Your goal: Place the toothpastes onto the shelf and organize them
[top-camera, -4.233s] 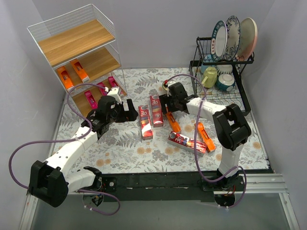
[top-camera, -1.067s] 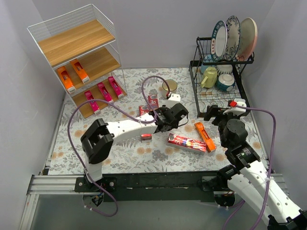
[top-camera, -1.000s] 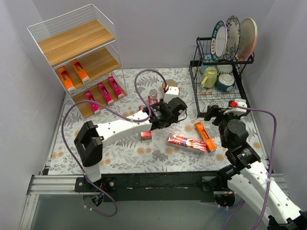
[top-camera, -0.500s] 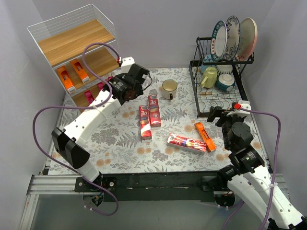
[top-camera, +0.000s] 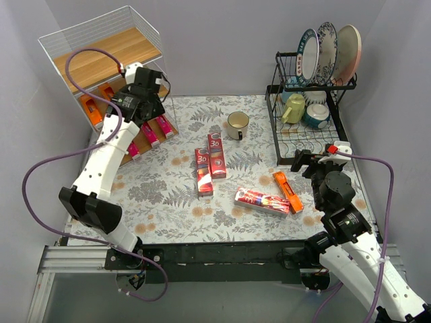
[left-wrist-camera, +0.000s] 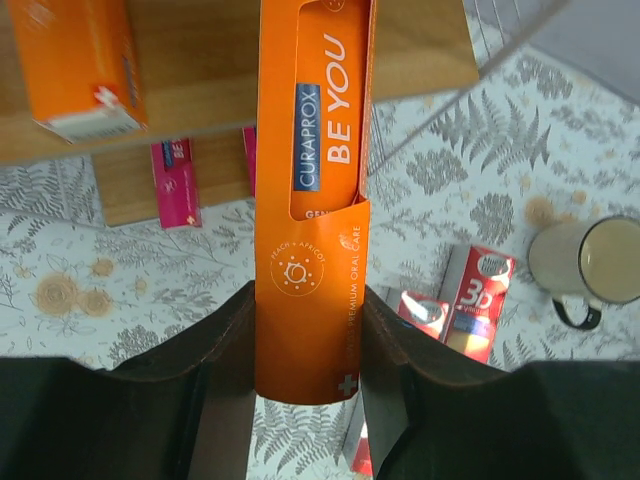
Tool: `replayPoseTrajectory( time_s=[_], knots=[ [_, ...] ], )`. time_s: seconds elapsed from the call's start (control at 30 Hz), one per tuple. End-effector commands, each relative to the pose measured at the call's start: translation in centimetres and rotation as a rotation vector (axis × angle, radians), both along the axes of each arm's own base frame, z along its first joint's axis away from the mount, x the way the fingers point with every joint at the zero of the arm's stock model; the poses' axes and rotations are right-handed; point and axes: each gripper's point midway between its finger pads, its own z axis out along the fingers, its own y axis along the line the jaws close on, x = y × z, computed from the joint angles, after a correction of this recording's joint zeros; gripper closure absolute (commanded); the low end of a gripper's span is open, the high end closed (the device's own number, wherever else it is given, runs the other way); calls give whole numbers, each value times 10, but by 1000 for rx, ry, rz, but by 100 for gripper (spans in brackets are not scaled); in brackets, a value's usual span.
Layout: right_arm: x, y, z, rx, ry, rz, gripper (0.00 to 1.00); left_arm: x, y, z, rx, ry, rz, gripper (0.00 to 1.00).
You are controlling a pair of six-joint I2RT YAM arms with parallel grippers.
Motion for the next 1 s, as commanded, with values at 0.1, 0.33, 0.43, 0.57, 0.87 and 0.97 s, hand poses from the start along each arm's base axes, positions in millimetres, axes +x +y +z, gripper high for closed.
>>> replayPoseTrajectory(
  time_s=[0.1,0.33,0.43,0.57,0.87,0.97],
  knots=[
    [-1,-3,18,12,-46,-9,8,32,44,38,-9,-101,41,68],
    [-2,-3,18,17,-51,-7,9,59,61,31,-7,-115,94,65],
    [-2,-3,18,18,-52,-6,9,67,65,24,-9,-127,112,65],
    [-2,-3,17,19,-52,-4,9,76,69,16,-12,-131,136,64],
    [-2,-2,16,21,-49,-1,9,83,75,1,-3,-128,176,59],
    [-2,-2,16,19,-49,-1,9,84,75,-5,-2,-123,180,59]
  ],
)
